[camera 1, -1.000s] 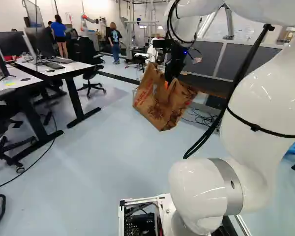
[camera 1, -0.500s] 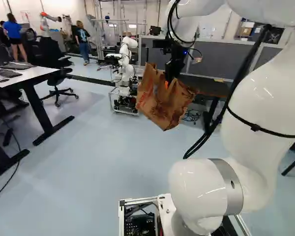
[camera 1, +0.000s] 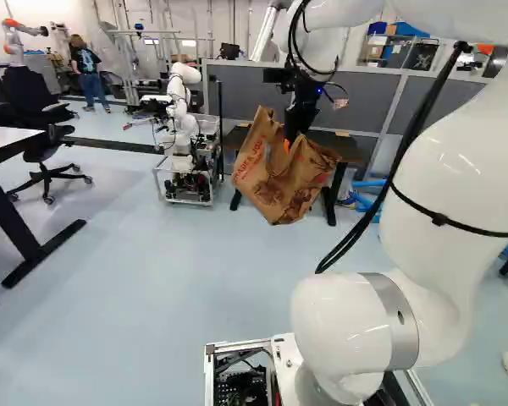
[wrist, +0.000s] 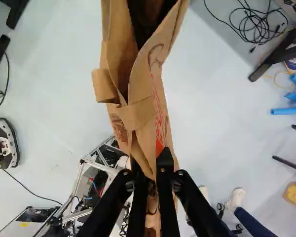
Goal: Pick up the bag on the ground and place it on the table
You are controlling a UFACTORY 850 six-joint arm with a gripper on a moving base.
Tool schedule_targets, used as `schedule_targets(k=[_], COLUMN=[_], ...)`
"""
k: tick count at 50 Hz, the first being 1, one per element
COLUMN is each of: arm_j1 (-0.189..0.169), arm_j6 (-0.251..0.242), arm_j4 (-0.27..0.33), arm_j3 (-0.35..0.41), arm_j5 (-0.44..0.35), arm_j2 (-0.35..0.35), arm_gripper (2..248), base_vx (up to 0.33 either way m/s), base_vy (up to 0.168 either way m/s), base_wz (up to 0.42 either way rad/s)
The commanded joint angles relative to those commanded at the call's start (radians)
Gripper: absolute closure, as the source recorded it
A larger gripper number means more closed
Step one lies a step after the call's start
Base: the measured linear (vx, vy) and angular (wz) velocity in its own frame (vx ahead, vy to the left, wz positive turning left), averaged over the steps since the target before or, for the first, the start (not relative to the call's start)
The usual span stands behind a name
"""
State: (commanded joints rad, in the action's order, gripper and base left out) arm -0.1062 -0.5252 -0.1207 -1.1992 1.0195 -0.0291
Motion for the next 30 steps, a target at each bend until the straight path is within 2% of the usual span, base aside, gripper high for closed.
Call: schedule_targets(k=[20, 30], arm_j1=[0.0, 0.0], arm_j6=[0.0, 0.0], arm_j4=[0.0, 0.0], arm_j3=[0.0, 0.0], arm_j5=[0.0, 0.0], arm_j2=[0.0, 0.0], arm_gripper=[223, 223], base_vx=[0.129, 0.162], base_vy=[-0.002, -0.076], base_wz=[-0.003, 0.01])
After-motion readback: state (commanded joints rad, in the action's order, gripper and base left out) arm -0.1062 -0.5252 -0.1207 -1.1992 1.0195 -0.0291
